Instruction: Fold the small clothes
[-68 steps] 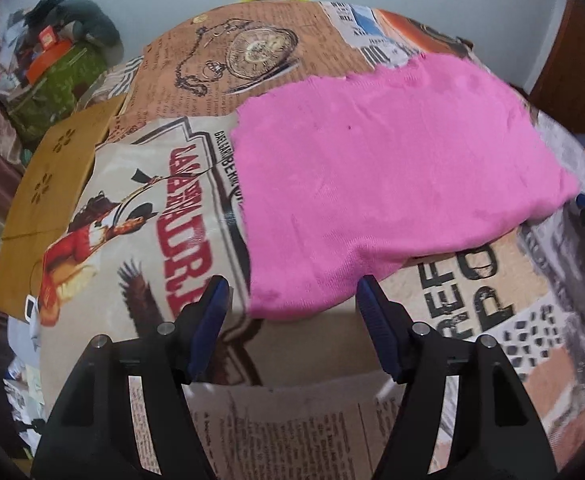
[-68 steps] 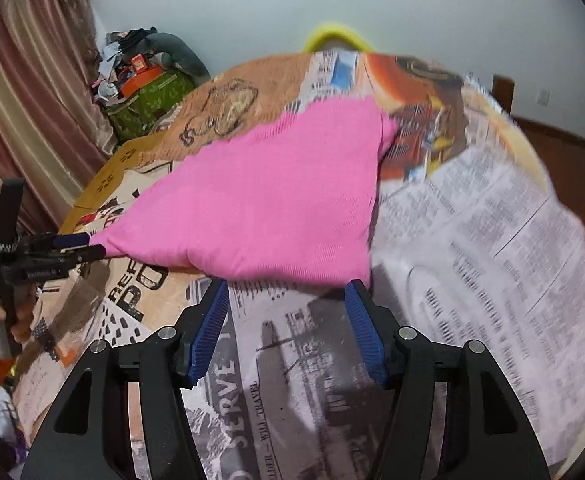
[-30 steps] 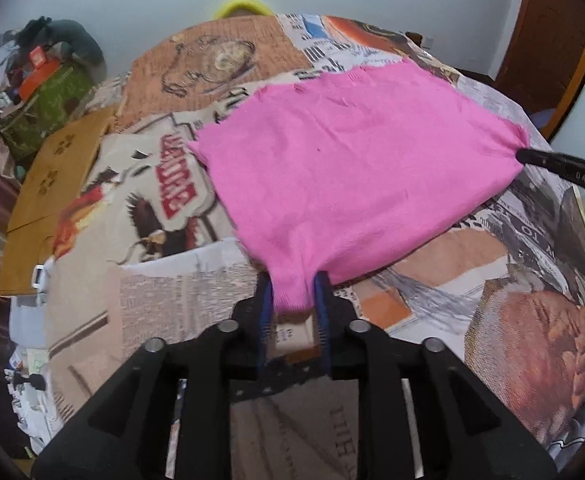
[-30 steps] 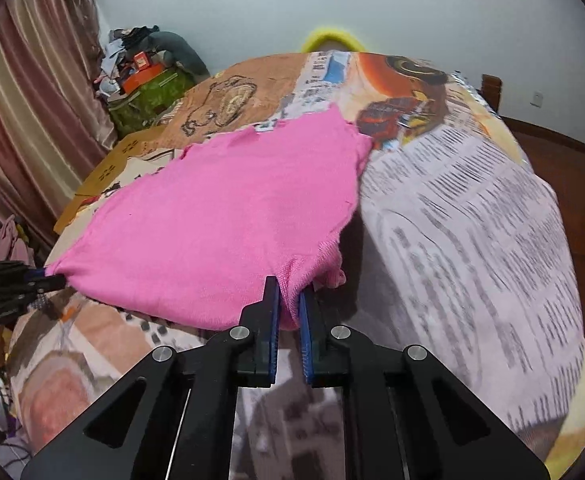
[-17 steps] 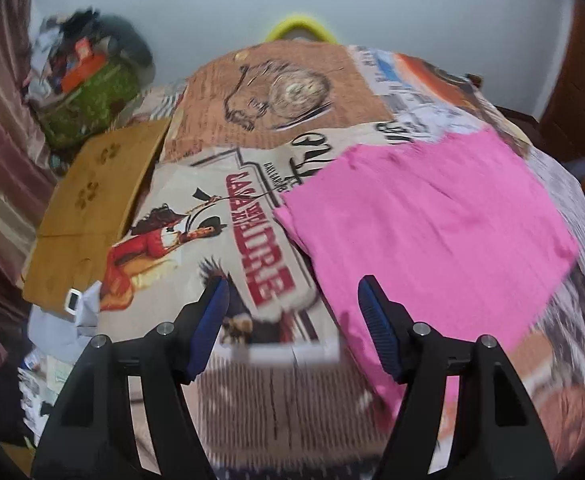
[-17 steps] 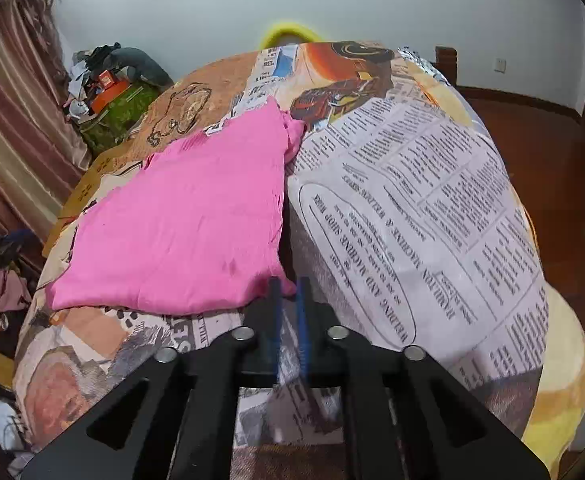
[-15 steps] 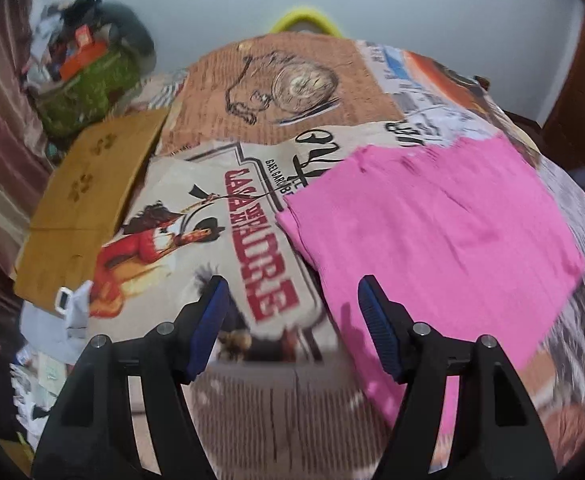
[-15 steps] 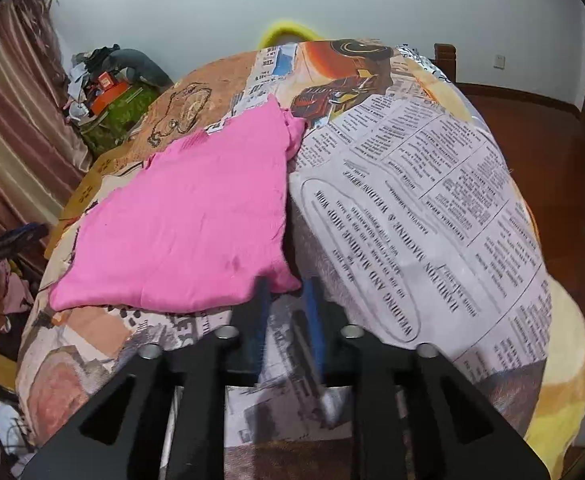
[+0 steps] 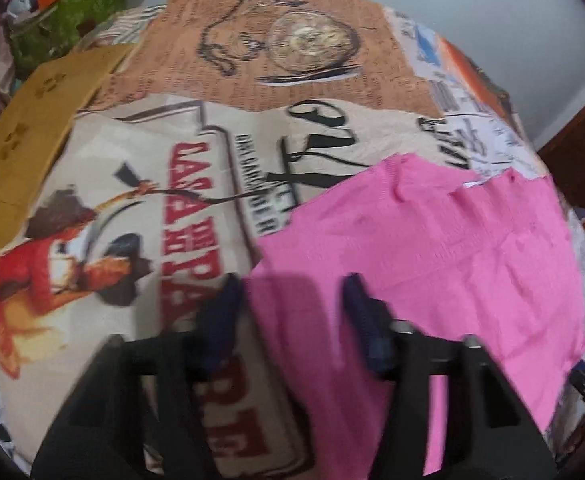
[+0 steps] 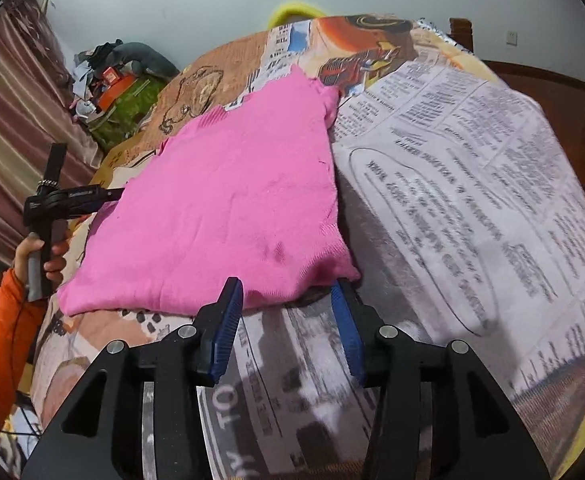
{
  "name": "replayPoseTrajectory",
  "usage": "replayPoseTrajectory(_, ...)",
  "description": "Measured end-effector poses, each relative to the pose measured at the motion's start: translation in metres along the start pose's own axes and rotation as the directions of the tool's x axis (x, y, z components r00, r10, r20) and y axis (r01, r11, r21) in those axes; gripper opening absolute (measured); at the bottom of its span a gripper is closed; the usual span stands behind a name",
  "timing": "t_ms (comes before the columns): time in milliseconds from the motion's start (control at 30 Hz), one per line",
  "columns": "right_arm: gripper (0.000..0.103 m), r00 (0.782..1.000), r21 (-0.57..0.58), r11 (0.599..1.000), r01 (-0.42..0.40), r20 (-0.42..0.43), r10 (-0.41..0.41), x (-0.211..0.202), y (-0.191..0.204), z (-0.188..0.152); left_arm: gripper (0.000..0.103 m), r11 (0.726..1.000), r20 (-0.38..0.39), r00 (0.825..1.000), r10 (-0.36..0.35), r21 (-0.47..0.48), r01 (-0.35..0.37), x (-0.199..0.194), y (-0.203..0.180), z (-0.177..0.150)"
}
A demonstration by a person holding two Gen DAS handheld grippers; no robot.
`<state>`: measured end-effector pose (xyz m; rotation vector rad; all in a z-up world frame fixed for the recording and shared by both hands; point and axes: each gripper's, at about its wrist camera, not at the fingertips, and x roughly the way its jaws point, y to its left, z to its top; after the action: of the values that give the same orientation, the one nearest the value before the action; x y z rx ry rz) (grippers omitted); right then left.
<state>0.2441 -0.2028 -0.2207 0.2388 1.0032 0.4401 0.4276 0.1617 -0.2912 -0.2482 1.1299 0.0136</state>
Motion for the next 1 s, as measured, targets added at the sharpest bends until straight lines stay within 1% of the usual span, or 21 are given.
replayPoseTrajectory(33,0.042,1.0,0.005,1.0,-0.013,0.004,0.013,0.001,0.001,0.0,0.027,1.0,0.0,1.0,-0.014,-0.01,0.014,0.001,-0.001,0.0)
replayPoseTrajectory(67,0.042,1.0,0.016,0.999,-0.029,0.006,0.029,0.003,-0.001,0.002,0.023,1.0,0.003,1.0,-0.016,-0.014,0.016,0.001,-0.003,0.0)
replayPoseTrajectory(100,0.037,0.999,0.032,0.999,-0.03,0.013,0.029,0.005,-0.003,0.005,0.02,1.0,0.009,1.0,-0.008,-0.015,0.008,0.0,-0.004,-0.001)
replayPoseTrajectory(133,0.023,1.0,0.038,0.999,-0.026,0.016,0.025,0.007,-0.004,0.007,0.018,1.0,0.016,1.0,0.006,-0.011,-0.006,-0.001,-0.006,-0.002)
replayPoseTrajectory(167,0.017,1.0,0.044,0.999,-0.028,0.013,0.027,0.009,-0.006,0.008,0.017,1.0,0.023,1.0,0.017,-0.008,-0.017,-0.003,-0.008,-0.004)
replayPoseTrajectory(233,0.01,0.998,0.057,0.997,-0.057,0.004,0.057,0.012,-0.009,0.01,0.016,0.999,0.033,0.999,0.036,0.001,-0.036,-0.008,-0.009,-0.012)
replayPoseTrajectory(300,0.009,0.999,0.023,0.999,-0.047,0.005,0.046,0.011,-0.005,0.012,0.016,0.999,0.036,0.998,0.052,0.011,-0.052,-0.017,-0.008,-0.023)
replayPoseTrajectory(433,0.007,1.0,-0.077,0.997,0.001,0.029,0.001,0.003,0.004,0.019,0.016,0.998,0.044,0.997,0.061,0.009,-0.062,-0.04,0.0,-0.051)
replayPoseTrajectory(533,0.007,0.999,-0.123,0.992,0.023,0.044,-0.017,0.001,0.005,0.032,0.016,0.999,0.035,0.998,0.05,-0.013,-0.049,-0.06,0.008,-0.075)
replayPoseTrajectory(600,0.007,0.999,-0.148,0.989,0.031,0.046,-0.024,0.003,0.004,0.044,0.016,0.999,0.013,0.999,0.037,-0.022,-0.036,-0.067,0.011,-0.091)
replayPoseTrajectory(633,0.007,0.999,-0.16,0.986,0.035,0.044,-0.028,0.005,0.004,0.049,0.016,0.999,-0.017,0.999,0.03,-0.018,-0.031,-0.068,0.01,-0.101)
replayPoseTrajectory(667,0.007,0.998,-0.177,0.983,0.042,0.042,-0.035,0.008,0.005,0.055,0.016,0.999,-0.032,0.999,0.03,-0.011,-0.03,-0.069,0.009,-0.11)
replayPoseTrajectory(733,0.007,0.998,-0.216,0.974,0.06,0.034,-0.054,0.016,0.009,0.067,0.016,0.999,-0.039,0.998,0.04,0.007,-0.04,-0.074,0.005,-0.124)
replayPoseTrajectory(900,0.006,0.996,-0.307,0.947,0.093,0.014,-0.093,0.039,0.022,0.096,0.017,1.0,-0.032,0.999,0.004,0.015,-0.004,-0.089,-0.008,-0.151)
replayPoseTrajectory(967,0.006,0.995,-0.324,0.941,0.095,0.006,-0.098,0.047,0.025,0.105,0.018,0.999,-0.021,1.0,0.004,0.041,-0.003,-0.095,-0.016,-0.159)
replayPoseTrajectory(1000,0.006,0.995,-0.33,0.939,0.095,0.0,-0.101,0.053,0.026,0.113,0.02,0.998,-0.013,1.0,0.007,0.054,-0.007,-0.097,-0.02,-0.161)
